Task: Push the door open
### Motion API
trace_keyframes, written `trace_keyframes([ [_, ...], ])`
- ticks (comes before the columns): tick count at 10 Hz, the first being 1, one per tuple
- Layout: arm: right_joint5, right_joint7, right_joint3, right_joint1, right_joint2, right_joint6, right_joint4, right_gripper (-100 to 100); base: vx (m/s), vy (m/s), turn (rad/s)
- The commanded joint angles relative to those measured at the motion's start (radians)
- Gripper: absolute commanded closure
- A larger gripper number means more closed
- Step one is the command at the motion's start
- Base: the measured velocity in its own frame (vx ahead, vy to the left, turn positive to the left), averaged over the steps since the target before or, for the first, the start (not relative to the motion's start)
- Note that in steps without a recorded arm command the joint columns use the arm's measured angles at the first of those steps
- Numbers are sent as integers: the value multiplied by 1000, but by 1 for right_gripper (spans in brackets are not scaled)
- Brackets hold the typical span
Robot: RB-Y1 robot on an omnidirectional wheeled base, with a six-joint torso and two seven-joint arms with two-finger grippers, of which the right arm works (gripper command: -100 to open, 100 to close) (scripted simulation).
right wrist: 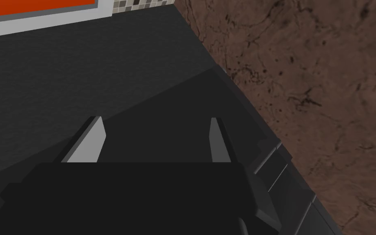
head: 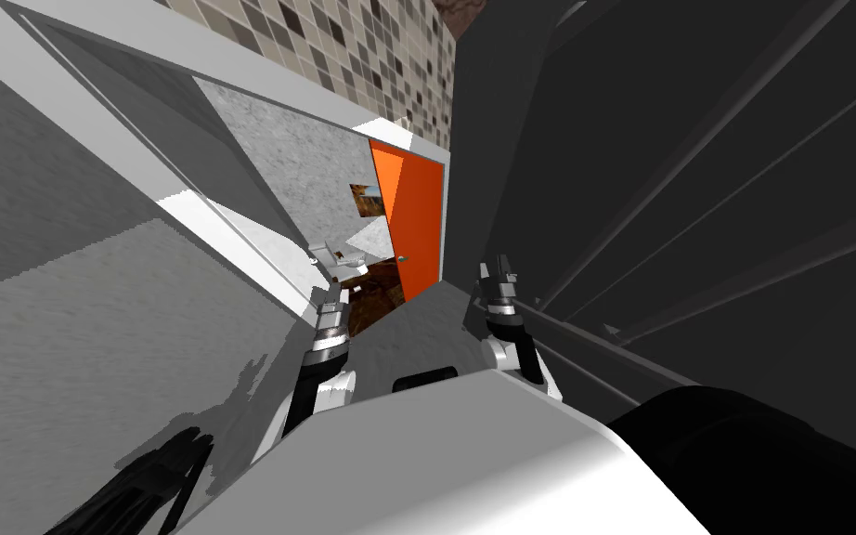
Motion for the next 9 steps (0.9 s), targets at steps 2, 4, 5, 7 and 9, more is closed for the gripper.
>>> trace_keyframes([
  [2,4,0,3,-17,-12,-10,48,-100,88,1,47],
  [4,8,-1,6,-31,-22,-19,90,-100,138,-7,49],
  [5,9,-1,7,-37,-25,-22,105,-100,119,6,42],
  [7,13,-2,10,-52,-33,-31,150,-100,111,-3,46],
  [9,16,-2,13,-63,-38,-38,182,-100,93,-8,40],
])
